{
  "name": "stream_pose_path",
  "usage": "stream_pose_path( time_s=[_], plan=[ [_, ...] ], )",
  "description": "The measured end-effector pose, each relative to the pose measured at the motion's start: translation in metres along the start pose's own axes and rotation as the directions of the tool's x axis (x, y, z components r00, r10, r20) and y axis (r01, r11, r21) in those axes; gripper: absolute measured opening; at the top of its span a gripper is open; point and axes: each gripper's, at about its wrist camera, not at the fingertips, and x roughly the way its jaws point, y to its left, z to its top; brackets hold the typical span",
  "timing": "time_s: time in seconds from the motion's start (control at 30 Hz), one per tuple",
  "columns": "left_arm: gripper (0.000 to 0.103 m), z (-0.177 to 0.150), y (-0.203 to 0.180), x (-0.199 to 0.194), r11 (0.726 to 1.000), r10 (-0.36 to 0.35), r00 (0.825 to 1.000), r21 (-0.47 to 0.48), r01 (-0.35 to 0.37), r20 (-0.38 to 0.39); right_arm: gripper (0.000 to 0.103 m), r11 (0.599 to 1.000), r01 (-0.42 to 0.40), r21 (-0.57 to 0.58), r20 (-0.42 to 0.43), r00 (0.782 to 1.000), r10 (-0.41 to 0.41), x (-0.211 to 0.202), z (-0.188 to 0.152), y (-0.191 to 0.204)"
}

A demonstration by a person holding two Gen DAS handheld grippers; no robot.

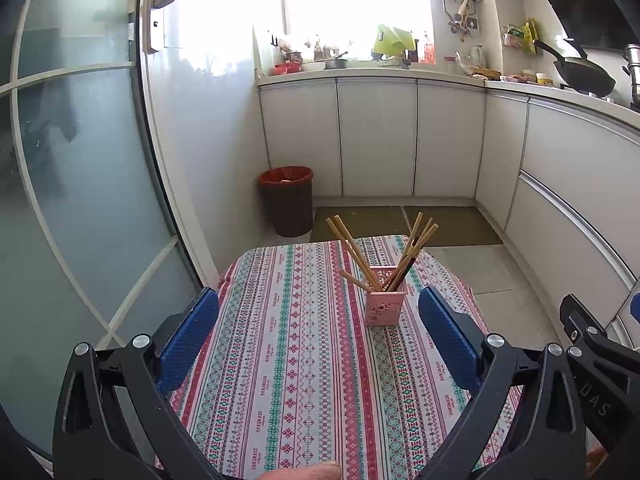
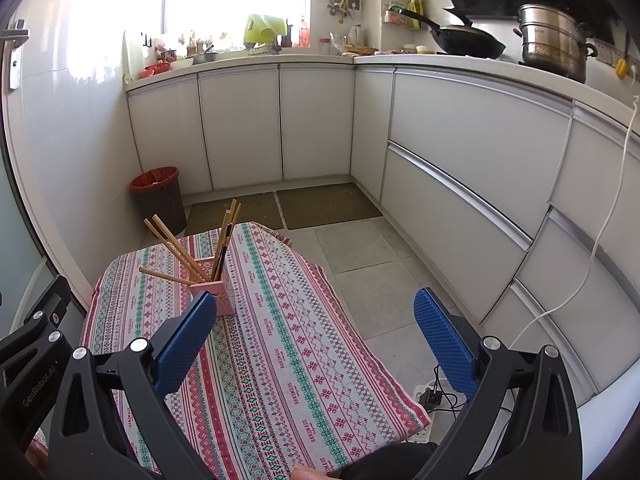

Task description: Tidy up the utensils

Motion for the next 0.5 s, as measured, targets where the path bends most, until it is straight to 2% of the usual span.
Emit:
stream_pose_path(
  time_s=[0.5],
  plan=[
    [0.096,0.0017,-0.0036,0.0048,1.000,0.001,0.999,0.009,-0.001,-0.033,0.096,1.000,-0.003,-0.002,-0.014,1.000,0.002,0.0033,-0.0030,0.0004]
  ],
)
